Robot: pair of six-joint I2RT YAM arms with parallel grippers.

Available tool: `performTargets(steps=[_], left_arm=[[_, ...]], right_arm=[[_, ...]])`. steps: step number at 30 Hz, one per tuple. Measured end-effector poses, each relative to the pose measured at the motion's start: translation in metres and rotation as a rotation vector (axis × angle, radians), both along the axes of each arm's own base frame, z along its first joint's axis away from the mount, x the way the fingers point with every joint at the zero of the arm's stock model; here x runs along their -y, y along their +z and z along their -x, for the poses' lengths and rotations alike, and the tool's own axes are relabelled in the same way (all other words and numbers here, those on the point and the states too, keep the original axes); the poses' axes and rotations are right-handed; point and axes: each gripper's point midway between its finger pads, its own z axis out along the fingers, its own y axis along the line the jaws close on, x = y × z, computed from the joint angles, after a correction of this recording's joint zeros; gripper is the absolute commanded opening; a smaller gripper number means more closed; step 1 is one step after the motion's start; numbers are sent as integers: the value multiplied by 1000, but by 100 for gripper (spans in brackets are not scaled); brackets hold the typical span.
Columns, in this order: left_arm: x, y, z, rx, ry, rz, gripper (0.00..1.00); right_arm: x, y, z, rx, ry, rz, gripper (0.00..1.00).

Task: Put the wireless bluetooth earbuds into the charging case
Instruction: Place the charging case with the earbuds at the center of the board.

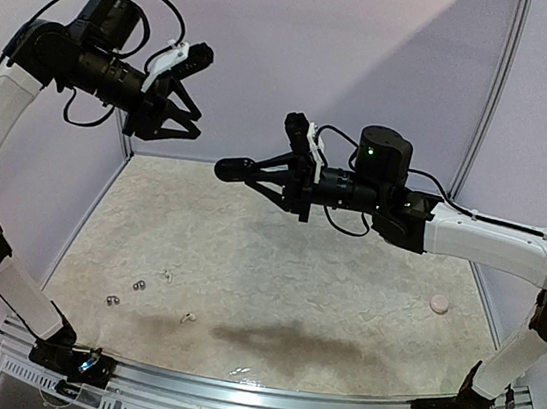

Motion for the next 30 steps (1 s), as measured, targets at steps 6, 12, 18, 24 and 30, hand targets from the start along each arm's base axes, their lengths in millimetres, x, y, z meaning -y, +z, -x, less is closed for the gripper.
performTargets(steps=[6, 12, 18, 24, 30], left_arm=[[-18, -17, -32, -72, 127, 16, 42], [-14, -56, -46, -181, 168, 0, 74], [-41, -96, -76, -261, 342, -30, 87], [-62, -116, -81, -269, 434, -72, 88], [-68, -103, -73, -226, 447, -56, 88]], right_arm=[[-1, 1, 6, 14, 26, 2, 0], [4, 9, 0, -55, 4, -27, 0], [31, 1, -69, -401, -183, -44, 0], [67, -103, -142, -927, -437, 65, 0], [97, -244, -129, -1360, -623, 291, 0]])
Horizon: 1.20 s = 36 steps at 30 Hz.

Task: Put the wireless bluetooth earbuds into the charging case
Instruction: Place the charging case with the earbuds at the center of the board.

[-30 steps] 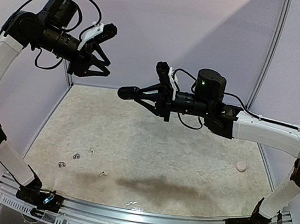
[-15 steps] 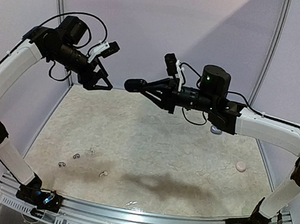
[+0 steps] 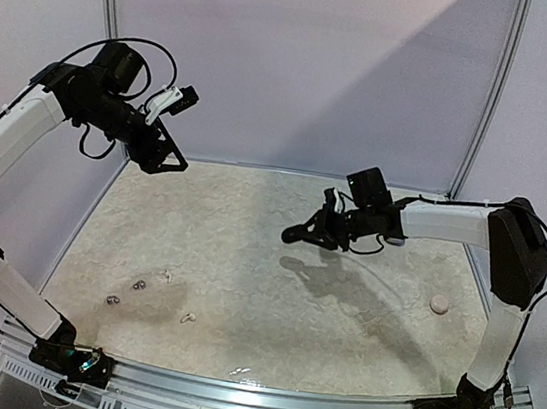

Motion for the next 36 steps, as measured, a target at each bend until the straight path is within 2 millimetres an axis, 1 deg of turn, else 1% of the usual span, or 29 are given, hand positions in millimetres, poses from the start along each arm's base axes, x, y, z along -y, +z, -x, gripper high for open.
performTargets(steps=[2, 4, 6, 8, 10, 12, 14, 17, 21, 25, 26, 27, 30, 31, 32, 33, 35, 36], left_arm=[[-1, 4, 2, 13, 1, 3, 88], [-2, 5, 3, 18, 1, 5, 88], [-2, 6, 4, 20, 0, 6, 88], [-2, 6, 4, 21, -2, 6, 88], [-1, 6, 4, 20, -4, 9, 88], [-1, 7, 5, 20, -5, 11, 88], [-1, 7, 5, 21, -6, 11, 88], [-1, 8, 6, 23, -7, 13, 88], [-1, 9, 6, 24, -8, 15, 88], [-1, 9, 6, 26, -8, 16, 88], [-1, 10, 6, 27, -8, 16, 88], [-1, 10, 6, 27, -8, 16, 88], [-1, 10, 6, 27, -9, 15, 88], [-1, 10, 6, 29, -10, 14, 88], [-1, 10, 6, 29, -10, 13, 88], [-1, 10, 6, 29, -11, 13, 88], [-1, 10, 6, 30, -11, 12, 88], [-2, 10, 6, 30, -10, 12, 88]], right_arm=[[7, -25, 14, -87, -19, 28, 0], [15, -44, 28, -158, -36, 53, 0], [19, -56, 36, -205, -48, 67, 0], [19, -62, 38, -232, -53, 69, 0], [17, -65, 38, -249, -54, 65, 7], [15, -65, 38, -254, -50, 58, 20], [15, -66, 37, -261, -49, 52, 30], [18, -70, 36, -272, -57, 58, 39], [28, -86, 42, -324, -70, 106, 46], [31, -85, 39, -316, -70, 124, 52], [32, -85, 38, -315, -72, 131, 55], [33, -84, 38, -313, -72, 138, 59], [40, -81, 36, -296, -73, 183, 79], [44, -78, 34, -283, -76, 208, 88], [49, -74, 33, -272, -81, 238, 95], [54, -68, 30, -258, -86, 272, 98], [63, -51, 21, -209, -93, 338, 99], [68, -38, 13, -170, -99, 372, 99]])
